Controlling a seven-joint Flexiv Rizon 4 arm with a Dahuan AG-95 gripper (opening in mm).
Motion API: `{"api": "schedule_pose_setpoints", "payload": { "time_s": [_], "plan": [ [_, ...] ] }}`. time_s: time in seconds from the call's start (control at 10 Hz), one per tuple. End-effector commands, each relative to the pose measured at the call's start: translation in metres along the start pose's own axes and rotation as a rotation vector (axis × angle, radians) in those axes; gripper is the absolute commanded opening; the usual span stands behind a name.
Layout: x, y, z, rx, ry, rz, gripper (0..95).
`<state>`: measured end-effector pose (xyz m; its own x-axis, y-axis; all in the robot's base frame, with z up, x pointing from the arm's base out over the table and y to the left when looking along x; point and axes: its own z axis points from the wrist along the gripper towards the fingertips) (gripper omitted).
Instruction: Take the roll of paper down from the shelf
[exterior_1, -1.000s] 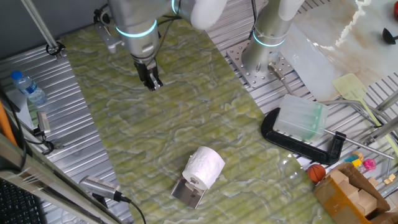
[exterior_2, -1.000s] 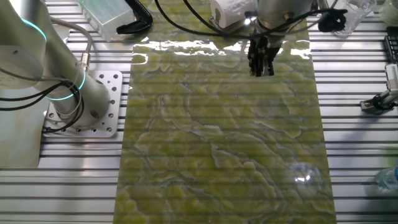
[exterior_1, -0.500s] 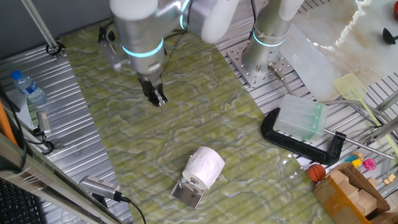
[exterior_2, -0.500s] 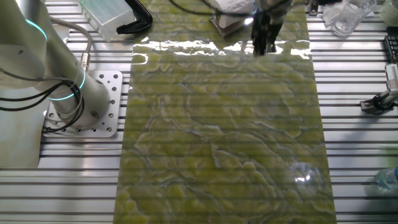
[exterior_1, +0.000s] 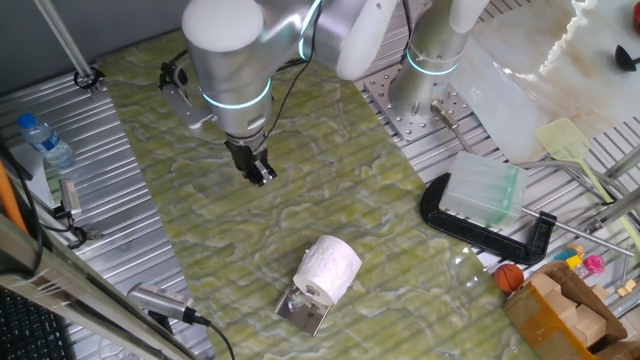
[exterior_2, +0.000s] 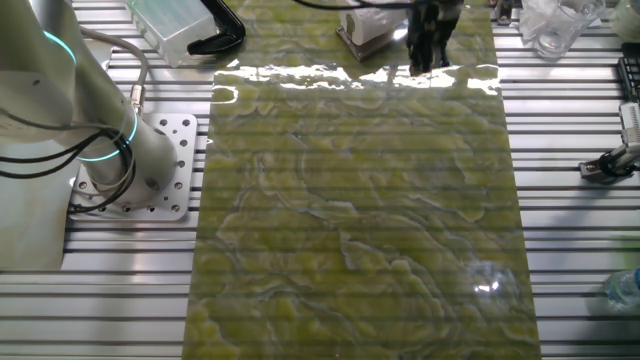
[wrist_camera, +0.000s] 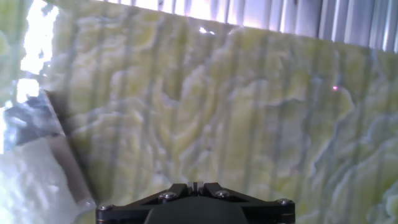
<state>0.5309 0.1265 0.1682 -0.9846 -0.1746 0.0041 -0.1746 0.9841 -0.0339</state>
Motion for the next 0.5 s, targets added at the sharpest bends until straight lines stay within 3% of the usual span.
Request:
{"api": "schedule_pose_setpoints", "payload": {
  "time_s": [0.1,0.5],
  "plan": [
    [-0.0058,0.0034,-0.0019,0.062,0.022,-0.045,0.0],
    [-0.0067,0.0035,-0.0006,0.058,0.022,-0.058,0.0]
  ]
}}
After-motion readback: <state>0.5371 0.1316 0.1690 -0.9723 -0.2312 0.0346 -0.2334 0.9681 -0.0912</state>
